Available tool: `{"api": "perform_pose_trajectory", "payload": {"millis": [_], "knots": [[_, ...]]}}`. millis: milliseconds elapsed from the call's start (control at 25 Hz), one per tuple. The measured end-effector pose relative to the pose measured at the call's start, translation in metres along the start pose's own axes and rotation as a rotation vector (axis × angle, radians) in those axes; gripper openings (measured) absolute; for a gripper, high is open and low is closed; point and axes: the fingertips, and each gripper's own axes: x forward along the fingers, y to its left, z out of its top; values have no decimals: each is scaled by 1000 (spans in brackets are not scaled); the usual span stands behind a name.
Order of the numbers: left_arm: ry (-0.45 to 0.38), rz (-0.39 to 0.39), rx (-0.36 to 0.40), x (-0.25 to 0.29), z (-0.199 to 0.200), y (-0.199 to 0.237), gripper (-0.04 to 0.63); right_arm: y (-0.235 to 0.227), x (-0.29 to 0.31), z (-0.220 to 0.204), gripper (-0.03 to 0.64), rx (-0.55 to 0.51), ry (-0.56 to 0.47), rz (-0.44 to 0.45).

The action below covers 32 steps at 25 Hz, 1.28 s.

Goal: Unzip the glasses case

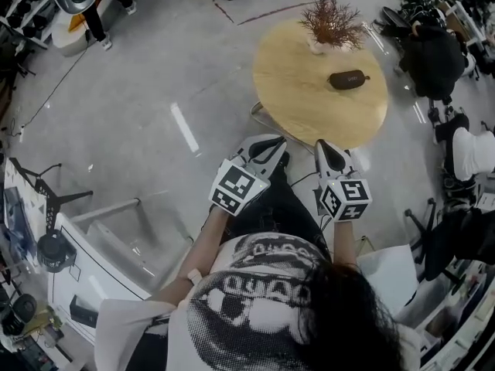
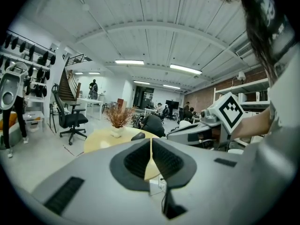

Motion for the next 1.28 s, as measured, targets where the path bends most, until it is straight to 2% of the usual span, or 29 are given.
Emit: {"api": "perform_pose_trajectory", "payload": {"millis": [200,520,720,880,960,1120,1280], "knots": [[36,-19,9,39,1,15,20,-39,21,-2,0,37,18,-18],[70,-39,40,136,29,50,20,-135,64,21,0,71,34,-46],[121,-31,48,178,31,64,20,-186,85,23,0,12,75,-49],[166,-29,33,203,22,72,20,-221,101,15,0,-91,126,-39],[192,-30,32,213,16,75,20,-236,109,12,51,-169,161,-18],[245,-42,41,233,4,79,20,-262,127,3,89,-392,246,53],[304,-65,64,251,-12,81,20,-286,149,-10,163,-628,361,150]]}}
